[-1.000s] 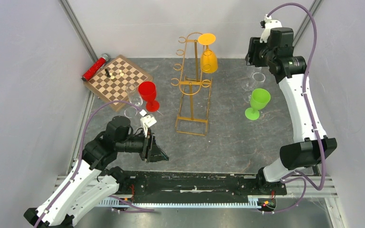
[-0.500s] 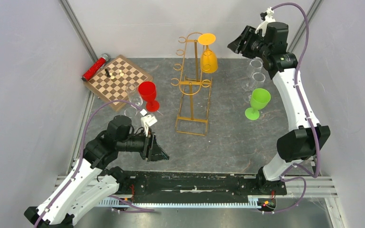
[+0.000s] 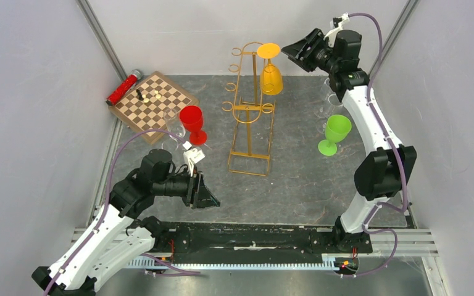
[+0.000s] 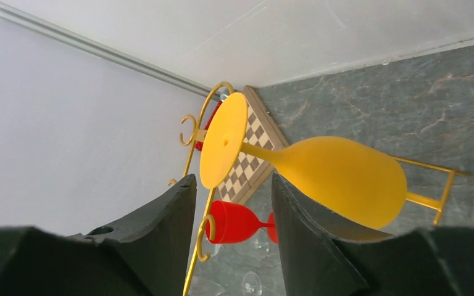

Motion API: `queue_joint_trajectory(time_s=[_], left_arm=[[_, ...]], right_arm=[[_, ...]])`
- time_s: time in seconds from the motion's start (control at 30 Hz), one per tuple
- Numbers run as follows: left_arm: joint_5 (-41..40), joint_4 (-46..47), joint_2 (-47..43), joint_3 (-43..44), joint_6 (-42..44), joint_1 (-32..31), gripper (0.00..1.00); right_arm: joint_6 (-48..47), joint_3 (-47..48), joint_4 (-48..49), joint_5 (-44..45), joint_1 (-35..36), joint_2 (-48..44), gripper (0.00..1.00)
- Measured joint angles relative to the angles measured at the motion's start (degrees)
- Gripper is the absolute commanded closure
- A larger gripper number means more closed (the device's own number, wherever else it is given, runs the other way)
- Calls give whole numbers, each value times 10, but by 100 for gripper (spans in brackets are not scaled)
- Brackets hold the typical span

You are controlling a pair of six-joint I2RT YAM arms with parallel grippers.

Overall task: Take the wine glass off the wine glass rack
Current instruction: Pick up the wine glass from the wine rack.

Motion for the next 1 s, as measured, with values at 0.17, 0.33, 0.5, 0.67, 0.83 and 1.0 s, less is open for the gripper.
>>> queue_joint_trajectory(time_s=[0.17, 0.33, 0.5, 0.67, 0.83, 1.0], left_arm=[[-7, 0, 4, 0, 0, 0, 51], [-12, 0, 6, 0, 0, 0, 51], [-13, 0, 6, 0, 0, 0, 51], [-15, 0, 6, 0, 0, 0, 51], [-19, 0, 6, 0, 0, 0, 51], [-24, 0, 6, 0, 0, 0, 51]], right_arm=[[47, 0, 30, -4, 1, 24, 54], [80, 0, 56, -7, 2, 38, 56], [102, 0, 78, -13, 4, 56, 59], [115, 4, 88, -13, 7, 72, 63], [126, 7, 99, -14, 10, 77, 72], [133, 8, 108, -14, 11, 78, 86]])
